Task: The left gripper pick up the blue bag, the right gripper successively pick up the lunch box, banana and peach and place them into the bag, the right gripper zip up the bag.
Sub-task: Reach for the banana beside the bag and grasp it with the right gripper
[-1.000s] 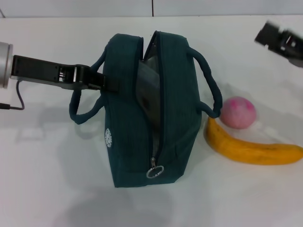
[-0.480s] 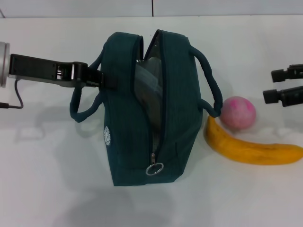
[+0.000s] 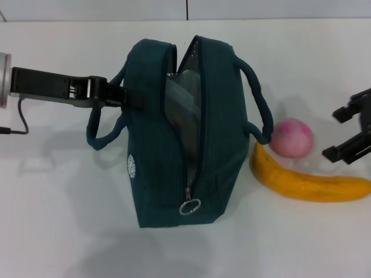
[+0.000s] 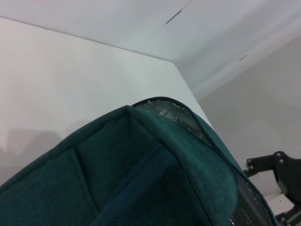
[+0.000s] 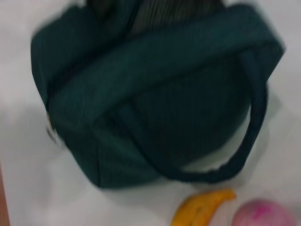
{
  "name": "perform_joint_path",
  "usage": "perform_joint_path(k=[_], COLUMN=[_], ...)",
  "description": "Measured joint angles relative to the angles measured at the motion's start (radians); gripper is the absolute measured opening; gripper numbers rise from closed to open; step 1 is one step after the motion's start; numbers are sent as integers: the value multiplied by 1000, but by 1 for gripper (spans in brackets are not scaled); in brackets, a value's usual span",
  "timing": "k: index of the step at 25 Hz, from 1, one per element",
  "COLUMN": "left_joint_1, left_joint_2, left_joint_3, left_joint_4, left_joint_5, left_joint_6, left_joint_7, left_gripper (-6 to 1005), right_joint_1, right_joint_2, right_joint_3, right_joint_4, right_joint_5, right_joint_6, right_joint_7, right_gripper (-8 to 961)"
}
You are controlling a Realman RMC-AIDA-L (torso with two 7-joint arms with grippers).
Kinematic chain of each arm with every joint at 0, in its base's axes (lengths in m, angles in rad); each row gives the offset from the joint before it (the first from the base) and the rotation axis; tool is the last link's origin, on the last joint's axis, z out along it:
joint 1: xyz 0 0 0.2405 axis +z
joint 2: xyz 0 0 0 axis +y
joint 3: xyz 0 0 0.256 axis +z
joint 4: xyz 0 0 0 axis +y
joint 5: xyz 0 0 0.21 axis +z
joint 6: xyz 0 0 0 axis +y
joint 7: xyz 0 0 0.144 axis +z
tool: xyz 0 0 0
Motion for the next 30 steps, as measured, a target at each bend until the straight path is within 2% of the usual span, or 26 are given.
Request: perform_joint_path(k=[2, 7, 10, 19, 24, 30], left_joint_1=[0, -4, -7, -9, -11, -14], left_joint_2=[0, -1, -1, -3, -3, -4], left_joint_3=[0, 0, 2, 1, 1, 1], left_joint_4=[0, 0, 0, -1, -1, -2], left_joint_5=[0, -1, -1, -2, -2, -2], left_joint_6=[0, 1, 1, 0, 0, 1], left_joint_7=[0, -1, -6, -9, -10, -12], left_gripper=[47, 47, 47, 47, 47, 48], right_joint_1=[33, 76, 94, 151, 173, 180], right_joint_2=[16, 20, 23, 28, 29, 30], right_joint_3=[-40, -191, -246, -294, -335, -376], right_joint_4=[-6, 44, 103, 311, 358, 401], right_joint_5=[-53, -124, -138, -110, -90, -90], right_joint_6=[-17, 22, 61, 176, 201, 234], right_joint_7=[17, 62, 64, 65, 66, 72], right_gripper=[875, 873, 872, 860, 821, 823])
